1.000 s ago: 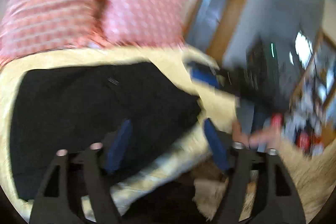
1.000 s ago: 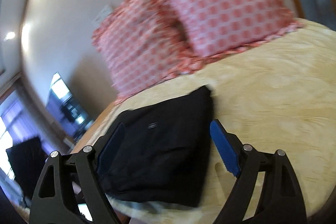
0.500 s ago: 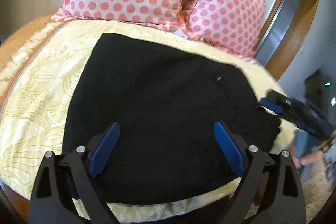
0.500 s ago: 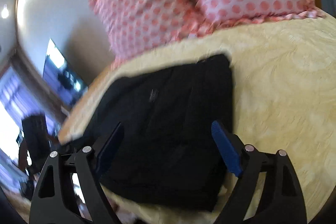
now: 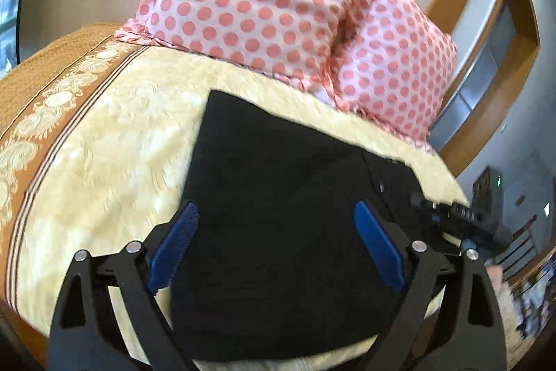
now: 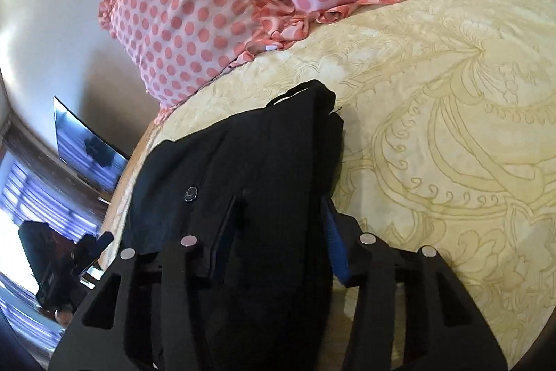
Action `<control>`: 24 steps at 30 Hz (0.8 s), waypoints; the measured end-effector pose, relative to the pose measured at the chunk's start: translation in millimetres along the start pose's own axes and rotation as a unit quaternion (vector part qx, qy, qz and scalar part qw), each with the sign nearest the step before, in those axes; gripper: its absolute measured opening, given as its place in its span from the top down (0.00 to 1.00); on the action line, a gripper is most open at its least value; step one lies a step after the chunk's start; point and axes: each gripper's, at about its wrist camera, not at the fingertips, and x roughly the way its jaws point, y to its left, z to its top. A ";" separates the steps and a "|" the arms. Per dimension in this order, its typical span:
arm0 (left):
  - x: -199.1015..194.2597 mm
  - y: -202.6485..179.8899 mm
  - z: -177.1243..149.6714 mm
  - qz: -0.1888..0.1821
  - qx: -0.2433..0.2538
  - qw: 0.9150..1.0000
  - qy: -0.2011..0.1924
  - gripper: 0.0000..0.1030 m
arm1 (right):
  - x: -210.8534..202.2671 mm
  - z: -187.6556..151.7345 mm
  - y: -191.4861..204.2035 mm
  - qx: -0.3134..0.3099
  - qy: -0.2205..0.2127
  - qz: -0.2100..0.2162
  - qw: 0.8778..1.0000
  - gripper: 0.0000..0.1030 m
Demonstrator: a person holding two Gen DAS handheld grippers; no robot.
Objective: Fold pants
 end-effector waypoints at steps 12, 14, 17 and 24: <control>82.3 61.1 53.6 -0.014 -0.100 0.984 0.144 0.63 | 1.0 4.4 -3.4 0.005 0.011 0.036 0.999 0.80; 83.7 60.3 54.8 -0.014 -0.102 0.985 0.141 0.85 | -0.7 4.8 0.0 0.000 0.007 0.032 0.999 0.83; 75.7 46.0 63.6 -0.009 -0.070 0.990 0.121 0.91 | -5.9 13.6 11.3 -0.014 0.001 0.036 0.999 0.86; 90.5 5.6 117.0 0.000 -0.007 0.998 0.063 0.91 | -6.4 82.6 47.1 -0.095 -0.046 0.018 0.994 0.88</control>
